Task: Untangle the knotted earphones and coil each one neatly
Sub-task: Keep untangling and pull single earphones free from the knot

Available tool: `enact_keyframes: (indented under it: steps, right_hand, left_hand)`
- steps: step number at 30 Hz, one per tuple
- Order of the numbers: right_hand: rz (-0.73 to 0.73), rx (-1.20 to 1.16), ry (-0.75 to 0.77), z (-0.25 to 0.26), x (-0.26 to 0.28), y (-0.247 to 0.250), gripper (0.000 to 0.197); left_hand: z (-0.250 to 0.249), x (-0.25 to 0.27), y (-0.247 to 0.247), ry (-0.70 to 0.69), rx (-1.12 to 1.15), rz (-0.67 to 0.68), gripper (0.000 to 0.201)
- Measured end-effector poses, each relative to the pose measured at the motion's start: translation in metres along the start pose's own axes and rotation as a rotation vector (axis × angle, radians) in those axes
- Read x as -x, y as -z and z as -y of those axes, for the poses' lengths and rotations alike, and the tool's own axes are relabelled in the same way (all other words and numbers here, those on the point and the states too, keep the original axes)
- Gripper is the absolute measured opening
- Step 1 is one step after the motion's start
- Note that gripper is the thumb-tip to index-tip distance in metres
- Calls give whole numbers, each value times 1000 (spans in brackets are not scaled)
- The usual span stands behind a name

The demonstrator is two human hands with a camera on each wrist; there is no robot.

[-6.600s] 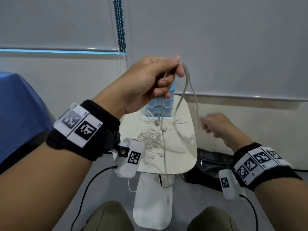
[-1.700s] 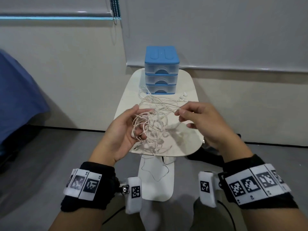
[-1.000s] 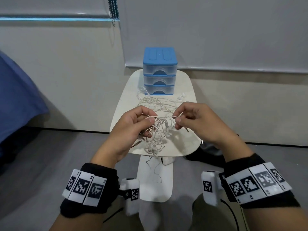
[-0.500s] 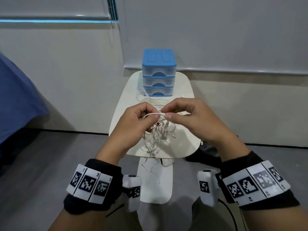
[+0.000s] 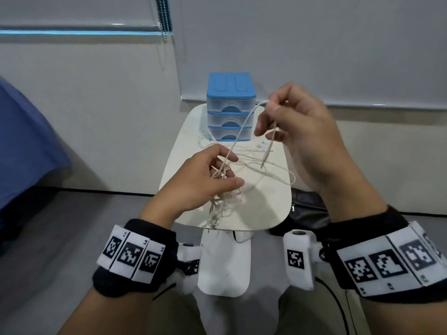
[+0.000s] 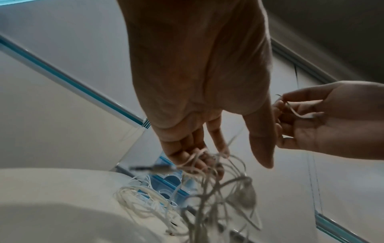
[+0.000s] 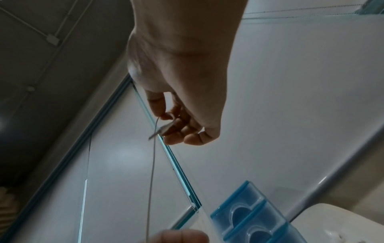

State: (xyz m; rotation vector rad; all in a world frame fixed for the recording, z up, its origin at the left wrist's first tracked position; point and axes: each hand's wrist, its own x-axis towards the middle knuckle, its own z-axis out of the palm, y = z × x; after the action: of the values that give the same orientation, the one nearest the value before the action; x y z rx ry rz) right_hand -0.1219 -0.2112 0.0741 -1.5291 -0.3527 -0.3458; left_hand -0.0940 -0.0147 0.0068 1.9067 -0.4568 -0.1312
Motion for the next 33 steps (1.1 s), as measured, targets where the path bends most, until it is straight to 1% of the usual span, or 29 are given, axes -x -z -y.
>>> enact_keyframes:
  steps: [2, 4, 7, 9, 11, 12, 14, 16, 18, 19, 21, 23, 25, 28, 30, 33]
  right_hand:
    - [-87, -48, 1, 9, -3, 4, 9]
    - [-175, -131, -5, 15, -4, 11, 8]
    - [-225, -349, -54, 17, -2, 19, 14]
    - [-236, -445, -124, 16, 0, 22, 22]
    - [-263, -434, -191, 13, 3, 22, 25]
    - [-275, -371, -233, 9, 4, 22, 25]
    - [-256, -159, -309, -1, 5, 24, 24]
    - [-167, 87, -343, -13, 6, 27, 21]
    - [-11, 345, -358, -20, 10, 29, 16]
    - [89, 468, -355, -22, 12, 30, 15]
    - [294, 679, -354, -27, 17, 34, 16]
    - [445, 813, -395, -34, 22, 35, 18]
    - [555, 884, -448, -41, 25, 34, 15]
    - [660, 934, -491, -52, 29, 31, 8]
    - [671, 905, -493, -56, 31, 32, 11]
    - [648, 802, -503, -60, 33, 33, 15]
  left_hand:
    - [2, 1, 2, 16, 13, 61, 48]
    - [4, 2, 4, 32, -9, 115, 51]
    - [8, 0, 7, 64, 35, 97, 45]
    - [13, -3, 7, 70, 17, 59, 51]
    - [20, -4, 7, 42, -140, 33, 62]
    - [24, -4, 7, 27, -219, 36, 67]
    - [27, -2, 6, 8, -327, 69, 72]
    - [31, -1, 4, -12, -406, 152, 76]
    - [37, -1, 1, -53, -504, 255, 81]
    - [42, -1, 0, -73, -551, 282, 81]
    - [49, -3, -1, -77, -609, 276, 79]
    - [52, -5, -1, -66, -636, 246, 75]
    - [51, -7, 1, -56, -617, 214, 63]
    - [47, -5, 4, -39, -557, 159, 34]
    - [45, -5, 7, -33, -509, 111, 23]
    - [40, -6, 13, -10, -405, 31, 21]
